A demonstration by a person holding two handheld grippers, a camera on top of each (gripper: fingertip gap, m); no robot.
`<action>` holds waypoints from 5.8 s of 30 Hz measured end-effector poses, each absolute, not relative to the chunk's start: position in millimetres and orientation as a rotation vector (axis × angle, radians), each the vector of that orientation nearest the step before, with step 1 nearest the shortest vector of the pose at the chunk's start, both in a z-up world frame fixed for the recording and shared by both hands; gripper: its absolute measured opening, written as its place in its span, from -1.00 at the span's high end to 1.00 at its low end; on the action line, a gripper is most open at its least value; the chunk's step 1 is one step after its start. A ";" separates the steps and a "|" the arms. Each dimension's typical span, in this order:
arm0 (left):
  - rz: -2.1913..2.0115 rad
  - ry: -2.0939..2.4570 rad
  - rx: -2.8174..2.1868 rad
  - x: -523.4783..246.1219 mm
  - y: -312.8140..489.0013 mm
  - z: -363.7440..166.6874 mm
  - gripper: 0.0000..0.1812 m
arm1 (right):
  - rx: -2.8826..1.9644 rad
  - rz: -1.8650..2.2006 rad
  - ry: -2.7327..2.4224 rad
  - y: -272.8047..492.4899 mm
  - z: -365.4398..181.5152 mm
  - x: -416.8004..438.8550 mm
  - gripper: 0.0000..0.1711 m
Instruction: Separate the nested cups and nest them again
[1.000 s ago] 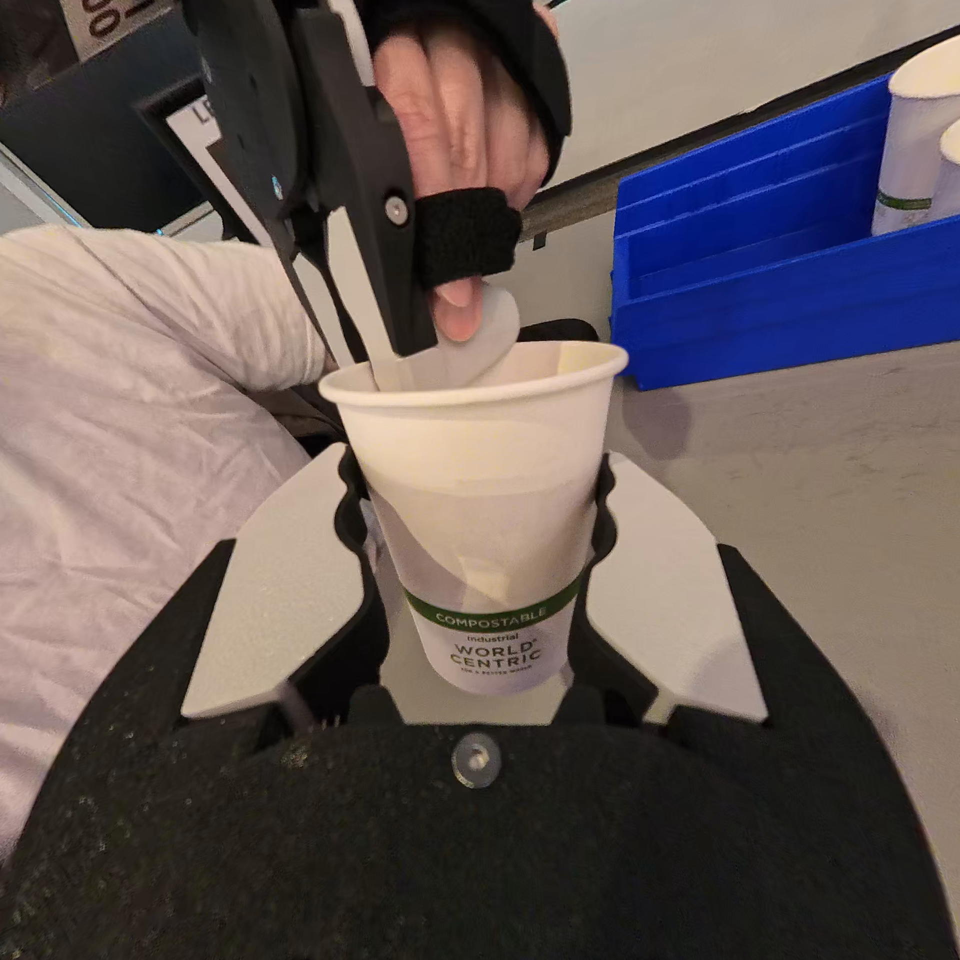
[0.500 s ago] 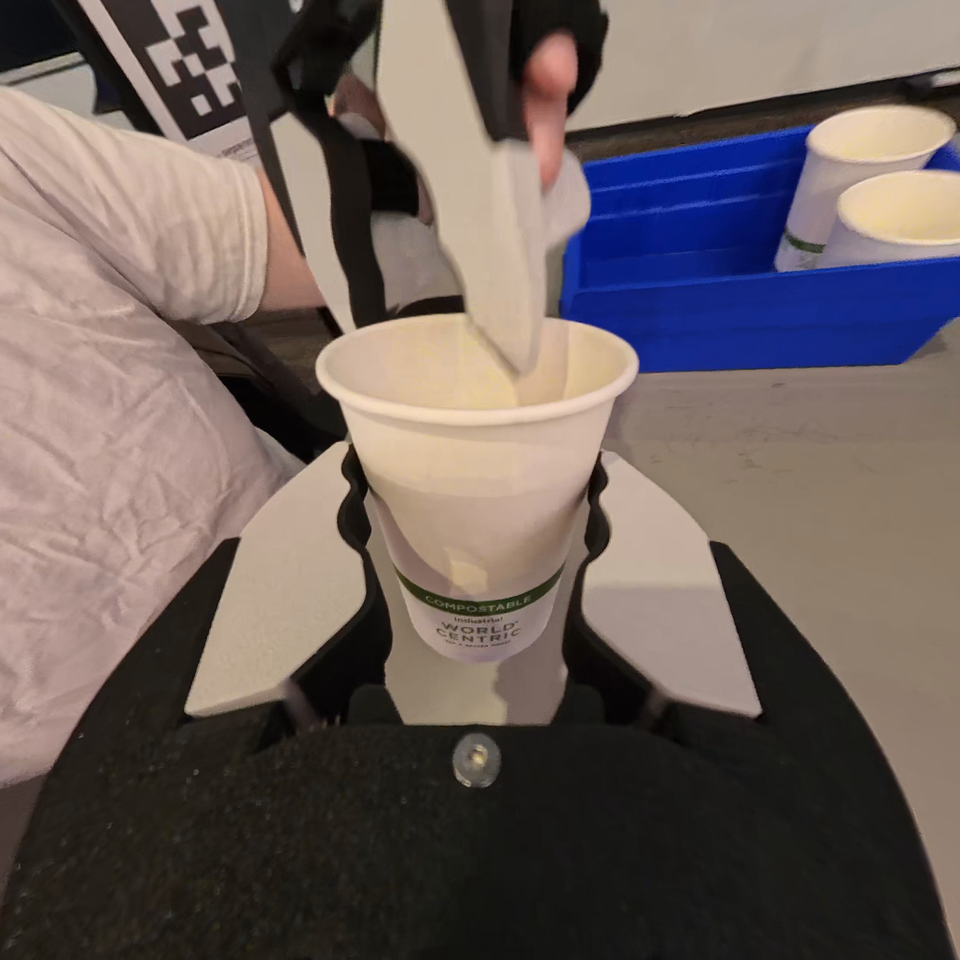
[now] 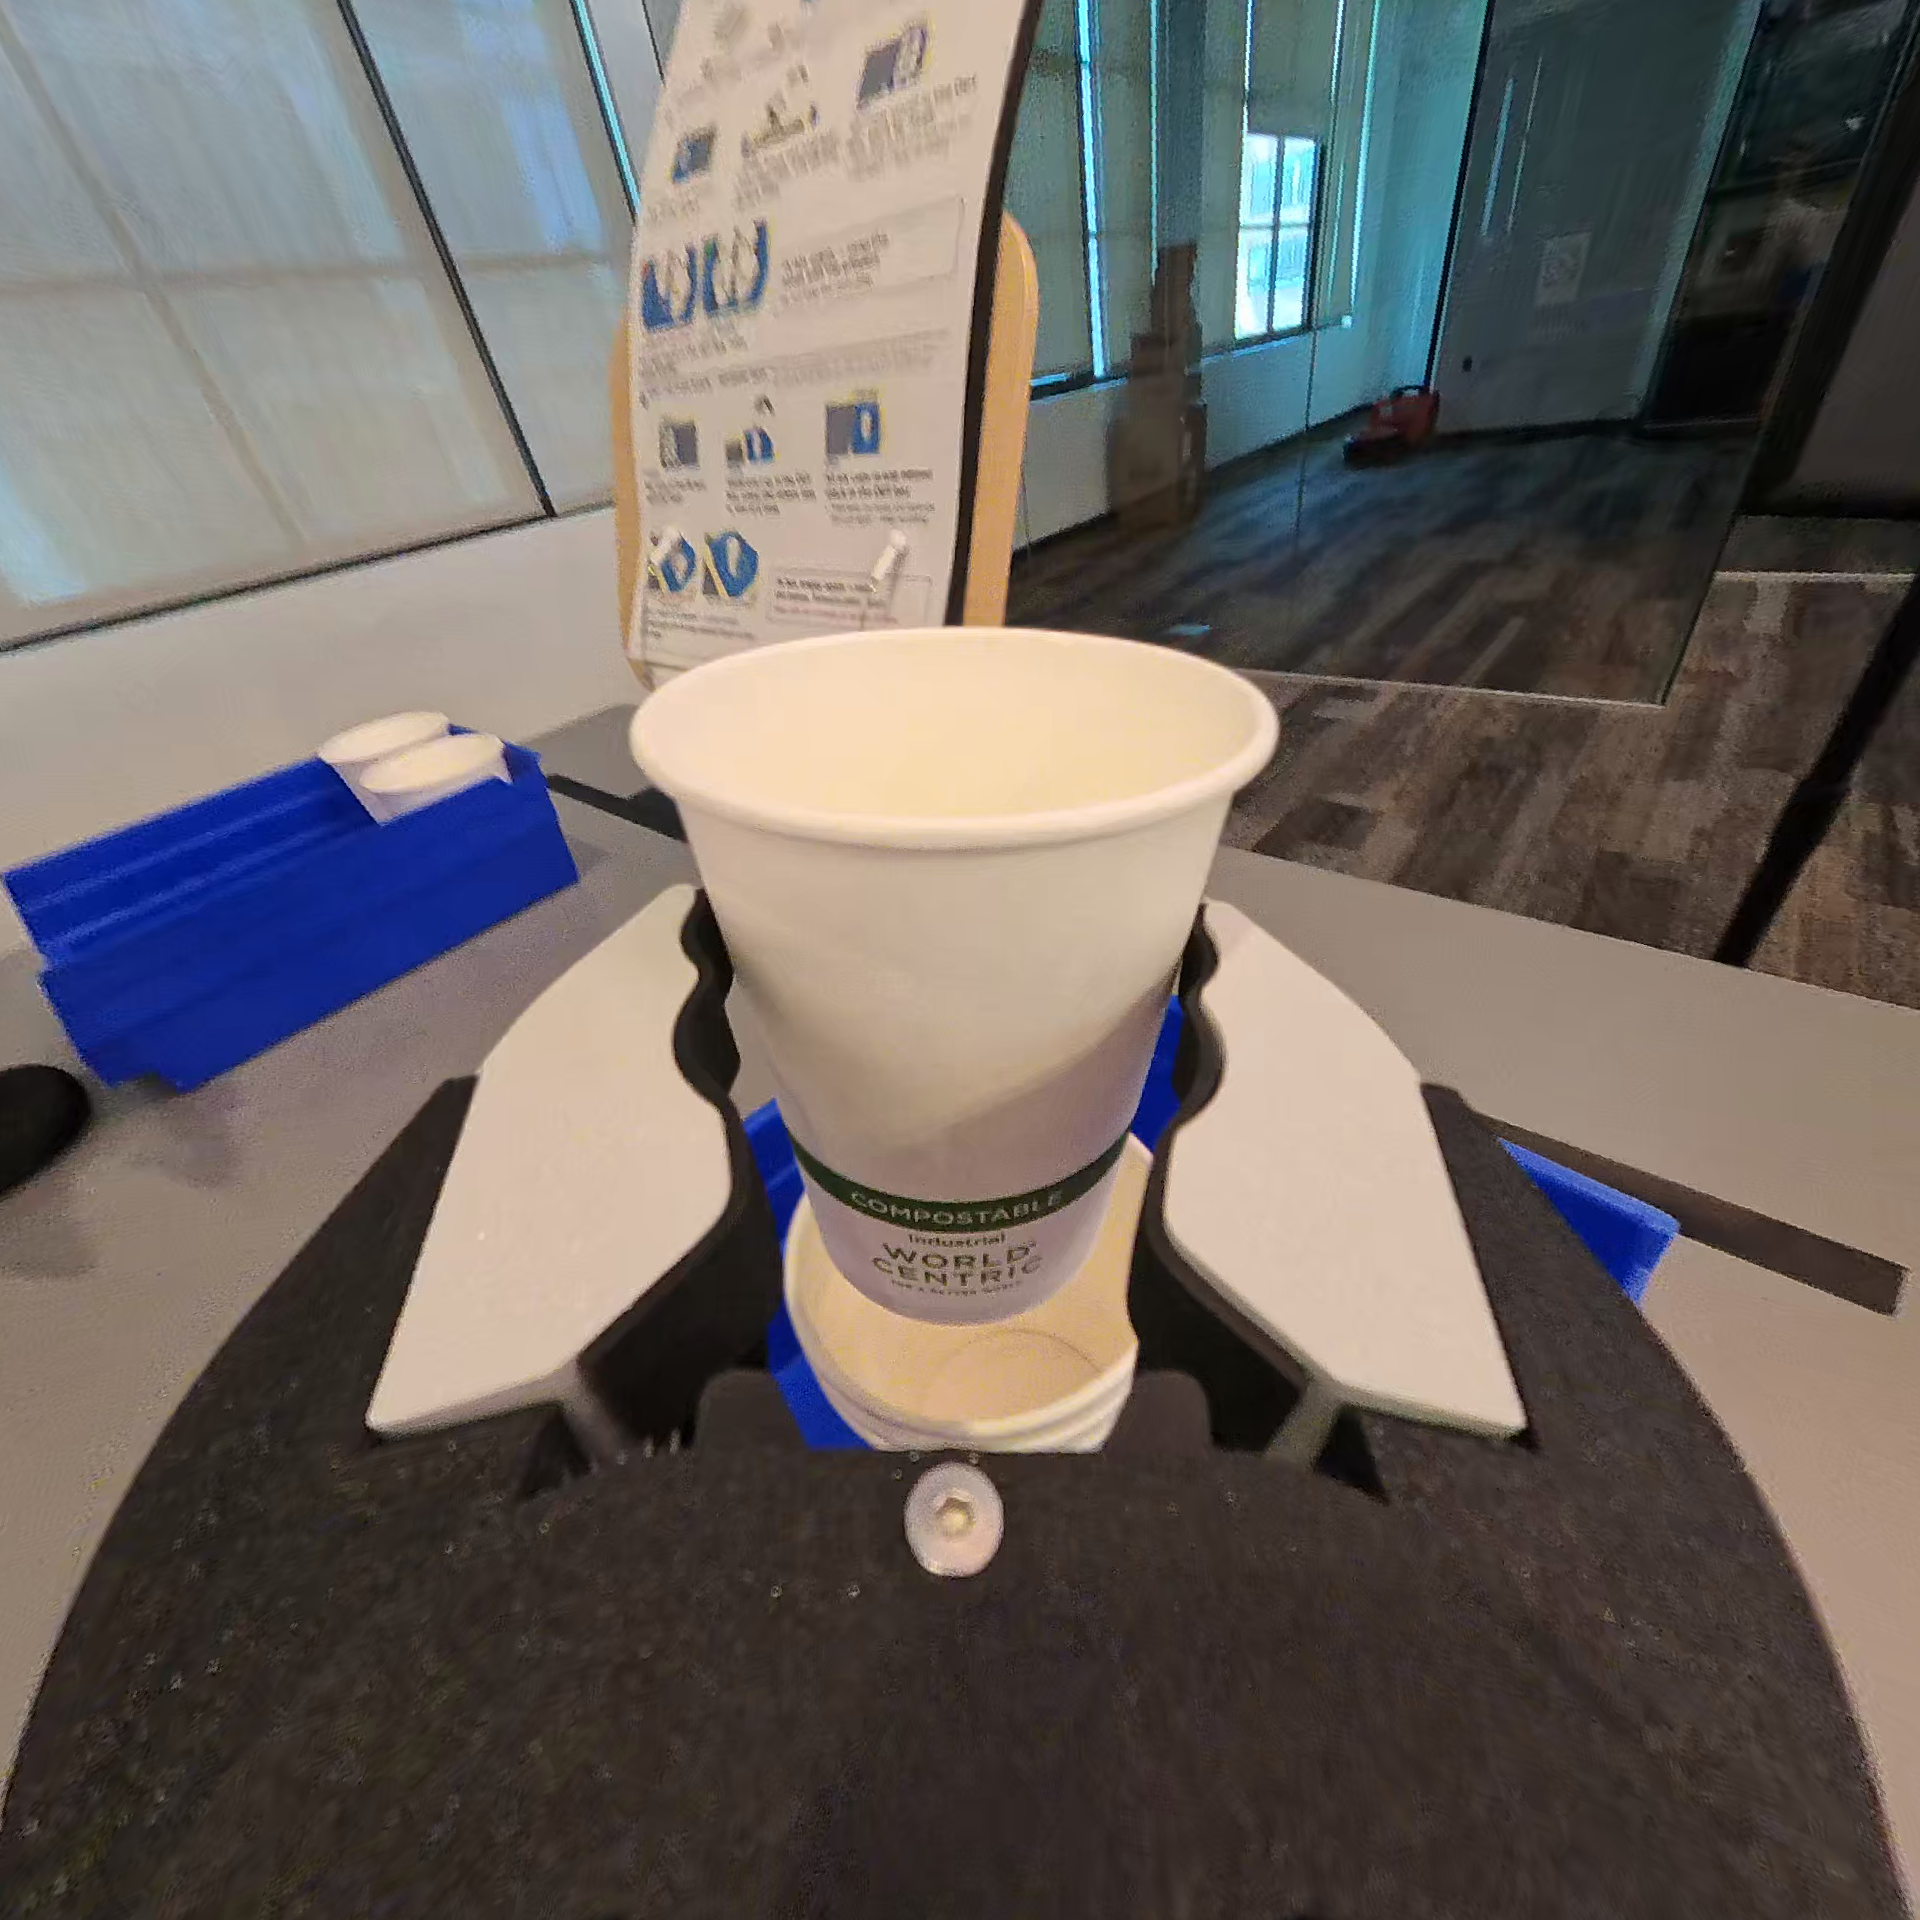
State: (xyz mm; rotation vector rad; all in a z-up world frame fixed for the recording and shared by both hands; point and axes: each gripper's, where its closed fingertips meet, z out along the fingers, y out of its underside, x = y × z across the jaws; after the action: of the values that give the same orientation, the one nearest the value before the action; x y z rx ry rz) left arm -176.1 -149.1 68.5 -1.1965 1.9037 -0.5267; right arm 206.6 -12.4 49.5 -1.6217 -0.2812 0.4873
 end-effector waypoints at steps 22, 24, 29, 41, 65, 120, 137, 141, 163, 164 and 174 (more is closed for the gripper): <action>0.201 1.492 -1.649 -288.6 26.7 45.5 0.49 | -1.998 0.240 -0.481 -62.0 22.1 219.2 -0.06; 0.314 1.503 -1.722 -306.6 56.2 25.4 0.48 | -1.960 0.248 -0.501 -63.9 32.3 212.2 -0.05; 0.419 1.629 -1.799 -312.5 111.0 -25.2 0.58 | -1.930 0.229 -0.576 -62.2 38.4 195.2 -0.05; 0.438 1.844 -2.002 -313.7 126.0 -73.8 0.98 | -1.969 0.178 -0.620 -52.9 27.7 188.1 0.01; -0.199 2.171 -1.103 -135.7 -107.5 53.1 1.00 | -1.506 0.492 -1.194 -89.8 75.7 -70.7 -0.02; -0.087 1.790 -1.255 -152.1 -108.5 68.1 0.48 | -2.044 0.297 -0.395 -25.7 -2.4 208.8 -0.01; 0.566 1.489 -2.021 -380.5 102.3 15.9 0.46 | -2.084 0.112 -0.426 -65.4 33.3 219.3 0.02; 0.632 1.493 -2.176 -405.0 140.8 -31.2 0.51 | -2.098 0.119 -0.443 -62.7 28.2 216.0 0.02; 0.381 1.418 -2.342 -400.4 143.6 -54.4 0.99 | -2.171 0.086 -0.465 -59.3 14.0 218.1 0.07; 0.389 1.420 -2.297 -395.2 139.3 -41.6 0.99 | -2.158 0.070 -0.463 -59.9 18.9 217.4 0.08; -0.043 1.811 -1.601 -212.9 -10.4 69.7 0.99 | -1.634 0.232 -0.777 -89.6 125.0 94.9 0.08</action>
State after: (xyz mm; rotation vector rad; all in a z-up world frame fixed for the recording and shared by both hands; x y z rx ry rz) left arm -212.9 -10.4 69.7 -1.6006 1.8113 -0.0428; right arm 94.9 -89.6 125.0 -1.6342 -0.7767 0.2320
